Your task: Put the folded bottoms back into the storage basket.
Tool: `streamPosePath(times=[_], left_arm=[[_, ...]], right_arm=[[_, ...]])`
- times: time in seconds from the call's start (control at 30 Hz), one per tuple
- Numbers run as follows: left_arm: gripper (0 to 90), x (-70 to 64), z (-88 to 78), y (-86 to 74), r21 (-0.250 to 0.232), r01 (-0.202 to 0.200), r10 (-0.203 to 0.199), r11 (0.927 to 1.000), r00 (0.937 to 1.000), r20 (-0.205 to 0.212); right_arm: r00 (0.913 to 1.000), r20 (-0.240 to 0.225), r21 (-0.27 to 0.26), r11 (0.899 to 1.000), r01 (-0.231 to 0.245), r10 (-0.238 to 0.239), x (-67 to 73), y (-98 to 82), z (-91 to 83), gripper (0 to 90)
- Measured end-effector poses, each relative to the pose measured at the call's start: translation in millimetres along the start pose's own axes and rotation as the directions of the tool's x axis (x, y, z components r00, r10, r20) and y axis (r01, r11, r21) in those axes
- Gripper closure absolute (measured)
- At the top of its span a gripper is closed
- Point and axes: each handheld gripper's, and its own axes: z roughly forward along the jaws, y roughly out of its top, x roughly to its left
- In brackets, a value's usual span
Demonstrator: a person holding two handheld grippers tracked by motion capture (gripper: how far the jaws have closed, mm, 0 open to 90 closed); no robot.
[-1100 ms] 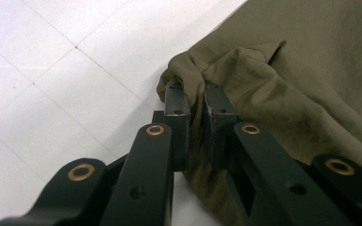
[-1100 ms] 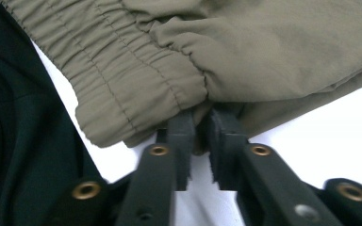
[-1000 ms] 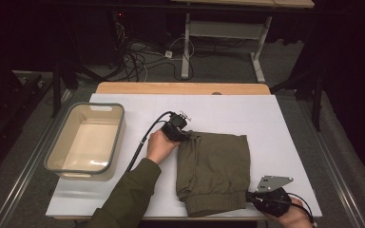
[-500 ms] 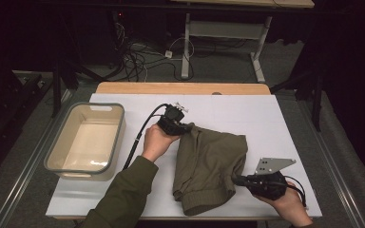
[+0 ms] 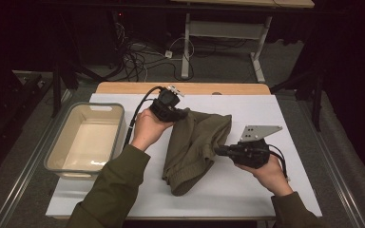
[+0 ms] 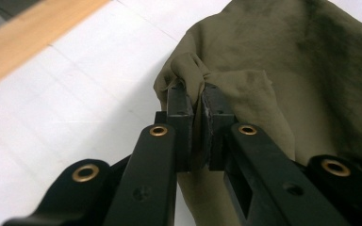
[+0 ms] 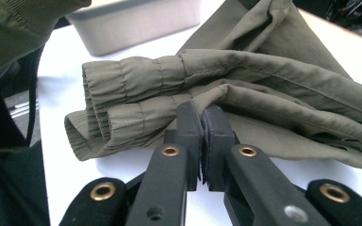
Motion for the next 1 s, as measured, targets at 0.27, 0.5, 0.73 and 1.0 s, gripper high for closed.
streamPosePath(times=[0.27,0.5,0.73,1.0], left_arm=[[83.2,20.4,-34.1,7.6,0.001,0.022,-0.022,0.9998,0.9986,-0.047],[83.2,43.2,-72.2,13.6,-0.013,0.048,-0.049,0.9988,0.9939,-0.098],[83.1,73.4,-105.5,4.8,-0.021,0.087,-0.089,0.9960,0.9858,-0.143],[83.1,101.2,-135.3,-21.5,-0.036,0.131,-0.135,0.9907,0.9746,-0.178]], right_arm=[[0.9994,-0.020,-0.027,0.999,0.027,-0.028,-4.6,48.6,12.8,88.3],[0.9972,-0.046,-0.055,0.997,0.056,-0.059,-2.6,96.0,27.3,88.3],[0.9945,-0.064,-0.070,0.995,0.078,-0.082,3.1,135.1,50.5,88.3],[0.9887,-0.111,-0.073,0.993,0.093,-0.101,15.6,169.2,86.1,88.3]])
